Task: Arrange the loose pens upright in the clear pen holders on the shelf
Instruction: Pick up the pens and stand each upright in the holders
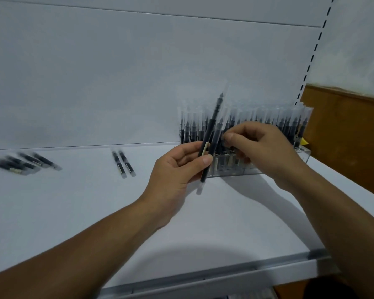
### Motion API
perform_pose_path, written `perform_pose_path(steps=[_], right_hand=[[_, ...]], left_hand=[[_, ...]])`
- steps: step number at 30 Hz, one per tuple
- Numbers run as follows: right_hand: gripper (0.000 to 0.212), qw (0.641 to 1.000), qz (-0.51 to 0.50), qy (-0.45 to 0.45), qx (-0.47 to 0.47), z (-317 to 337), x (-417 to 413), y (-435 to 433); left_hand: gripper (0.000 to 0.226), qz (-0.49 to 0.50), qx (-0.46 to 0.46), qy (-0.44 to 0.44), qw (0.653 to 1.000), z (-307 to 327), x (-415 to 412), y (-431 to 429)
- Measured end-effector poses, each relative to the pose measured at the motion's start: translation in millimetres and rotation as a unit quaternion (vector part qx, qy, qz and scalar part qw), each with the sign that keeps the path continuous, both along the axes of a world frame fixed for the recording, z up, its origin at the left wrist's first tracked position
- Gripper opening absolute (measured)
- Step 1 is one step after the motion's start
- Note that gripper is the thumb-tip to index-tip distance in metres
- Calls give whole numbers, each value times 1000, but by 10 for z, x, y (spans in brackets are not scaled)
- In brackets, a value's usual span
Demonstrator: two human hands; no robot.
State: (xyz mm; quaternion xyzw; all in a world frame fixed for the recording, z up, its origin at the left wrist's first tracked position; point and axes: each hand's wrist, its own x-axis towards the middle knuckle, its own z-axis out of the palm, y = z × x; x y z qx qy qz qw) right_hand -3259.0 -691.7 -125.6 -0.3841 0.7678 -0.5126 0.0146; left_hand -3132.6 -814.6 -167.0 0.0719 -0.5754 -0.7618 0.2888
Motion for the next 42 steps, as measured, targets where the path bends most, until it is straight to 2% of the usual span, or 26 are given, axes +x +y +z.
perform_pose_path(steps=[2, 5, 13, 16, 19, 22, 24, 26, 28, 33, 39, 42], right_hand=[[11, 996, 76, -45, -7, 18, 85, 35], [13, 991, 126, -51, -11, 2, 138, 39], [11, 990, 73, -68, -96, 93, 56, 56], [4, 989, 55, -57, -121, 142, -24, 91], [3, 994, 53, -44, -88, 98, -66, 98], [7, 998, 42, 32, 24, -200, -6, 22], [6, 987, 27, 147, 65, -421, 145, -39], [9, 937, 32, 332, 103, -520, 249, -87], [14, 895, 42, 416, 155, -515, 271, -148], [16, 901, 0, 403, 161, -608, 218, -175], [16, 922, -62, 337, 180, -574, 95, -199], [30, 934, -79, 309, 159, -560, 77, -180]], left_hand=[[31, -4, -5, -3, 1000, 2, 4, 3], [32, -3, -17, -10, 1000, -4, 9, 4], [21, 22, 4, -15, 1000, 17, 7, 19], [21, 29, 24, -20, 999, 3, 5, -11], [21, 25, 28, -26, 999, -18, -9, -24], [21, 24, 16, -49, 998, -45, -32, -19], [21, 36, 6, -58, 998, -45, -45, -4], [19, 57, -12, -51, 997, -9, -54, -2], [21, 79, -4, -46, 996, 7, -52, -5], [26, 68, -18, -45, 997, -53, -22, 32], [25, 46, -48, -37, 997, -50, -11, 48], [23, 33, -58, -32, 997, -31, 6, 54]])
